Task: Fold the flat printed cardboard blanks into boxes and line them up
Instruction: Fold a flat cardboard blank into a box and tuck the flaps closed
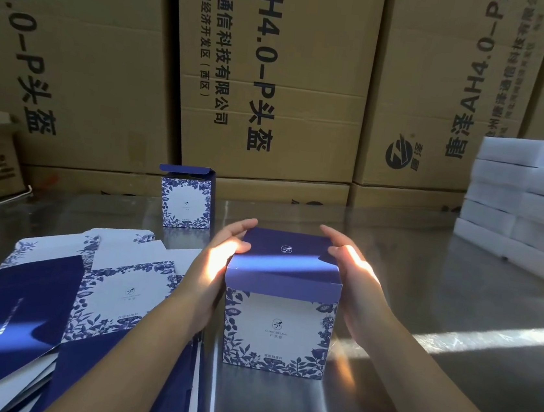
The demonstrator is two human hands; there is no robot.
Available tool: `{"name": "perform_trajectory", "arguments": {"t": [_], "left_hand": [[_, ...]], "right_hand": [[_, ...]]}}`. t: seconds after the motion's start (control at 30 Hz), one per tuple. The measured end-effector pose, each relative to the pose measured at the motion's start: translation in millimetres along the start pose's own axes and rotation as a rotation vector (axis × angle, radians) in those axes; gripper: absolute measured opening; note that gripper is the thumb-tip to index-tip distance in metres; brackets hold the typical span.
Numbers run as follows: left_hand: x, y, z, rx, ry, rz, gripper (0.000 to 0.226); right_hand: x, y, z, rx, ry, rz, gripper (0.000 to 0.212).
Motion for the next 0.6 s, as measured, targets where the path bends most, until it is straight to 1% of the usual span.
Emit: {"name": "perform_trajectory", "arguments": {"t": [0.1, 0.27, 0.33, 0.4, 0.43, 0.5, 0.6], "left_hand": [[3, -2, 1, -0.035, -0.001, -0.024, 0.038], [1, -3, 1, 0.007, 0.119, 0.033, 0.036], [2, -3, 2, 0.01, 0.13, 0.032, 0.029], [3, -4, 4, 0.001, 0.133, 0.021, 0.016], [3, -4, 4, -0.005, 0.138, 0.009, 0.014], [4, -4, 4, -0.006, 0.149, -0.029, 0.01], [5, -5, 5, -0.007, 0.146, -0.058, 0.003]], "right_hand": [[1, 0, -2, -0.015, -0.023, -0.003, 0.037], [0, -2, -7, -0.051, -0.067, -0.006, 0.035], [0, -3, -9, -0.084, -0.1, -0.004, 0.029], [0, -4, -12, -0.118, -0.125, -0.015, 0.021], [0, -4, -13, -0.126, -0.124, -0.021, 0.022], [0, -5, -15, -0.131, -0.109, -0.032, 0.025], [-1, -5, -16, -0.083, -0.096, -0.059, 0.015]]}}
Point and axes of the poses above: each hand's wrist, its own y-axis towards the middle knuckle, its own x-axis out of the palm, z = x × y, the point moved 7 cm from there along y, towards the middle knuckle, and after that the axes turned 8 degrees about z, right-handed, at the moved point
